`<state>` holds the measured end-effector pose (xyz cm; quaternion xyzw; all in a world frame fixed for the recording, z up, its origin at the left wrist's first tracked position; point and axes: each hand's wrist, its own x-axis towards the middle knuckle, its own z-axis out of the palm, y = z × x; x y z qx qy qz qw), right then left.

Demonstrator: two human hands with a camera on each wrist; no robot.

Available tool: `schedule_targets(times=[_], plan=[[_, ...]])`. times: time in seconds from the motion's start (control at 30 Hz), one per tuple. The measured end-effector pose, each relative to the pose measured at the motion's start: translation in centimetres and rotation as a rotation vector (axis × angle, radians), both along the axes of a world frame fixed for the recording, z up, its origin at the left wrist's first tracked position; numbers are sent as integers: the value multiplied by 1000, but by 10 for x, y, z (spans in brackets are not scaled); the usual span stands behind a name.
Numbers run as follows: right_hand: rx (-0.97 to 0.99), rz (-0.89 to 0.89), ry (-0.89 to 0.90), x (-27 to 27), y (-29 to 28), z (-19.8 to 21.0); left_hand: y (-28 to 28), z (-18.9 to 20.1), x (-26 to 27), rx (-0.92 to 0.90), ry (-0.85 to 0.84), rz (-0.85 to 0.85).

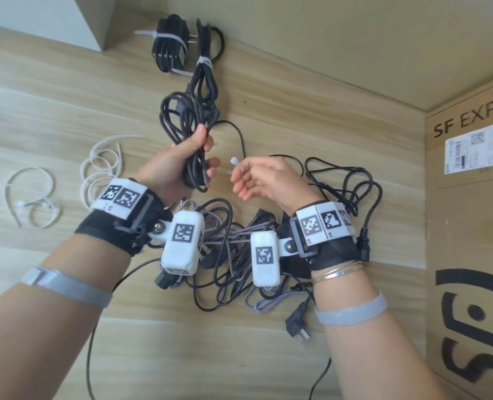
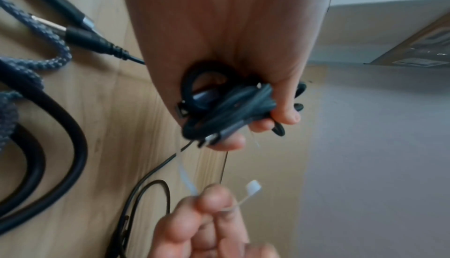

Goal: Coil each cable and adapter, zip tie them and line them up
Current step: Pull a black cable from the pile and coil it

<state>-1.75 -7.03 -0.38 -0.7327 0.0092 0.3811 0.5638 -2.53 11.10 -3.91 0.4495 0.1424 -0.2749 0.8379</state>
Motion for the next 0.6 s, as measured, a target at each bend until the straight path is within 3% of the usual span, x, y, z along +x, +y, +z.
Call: schedule_targets(times=[0.17,0.3,0.43,0.6], plan=[[-132,-13,-169,-3,0,-9,0,-1,-1,3,9,-103],[-268,-116,-247,2,-3,-14,-5,0,-3,164,-30,-175],[-235,-254,-140,8,-6,-15,-10,4,-4,290,-75,-138],[-201,-278,-27,6,-4,-16,-18,6,-2,390,-70,-14]])
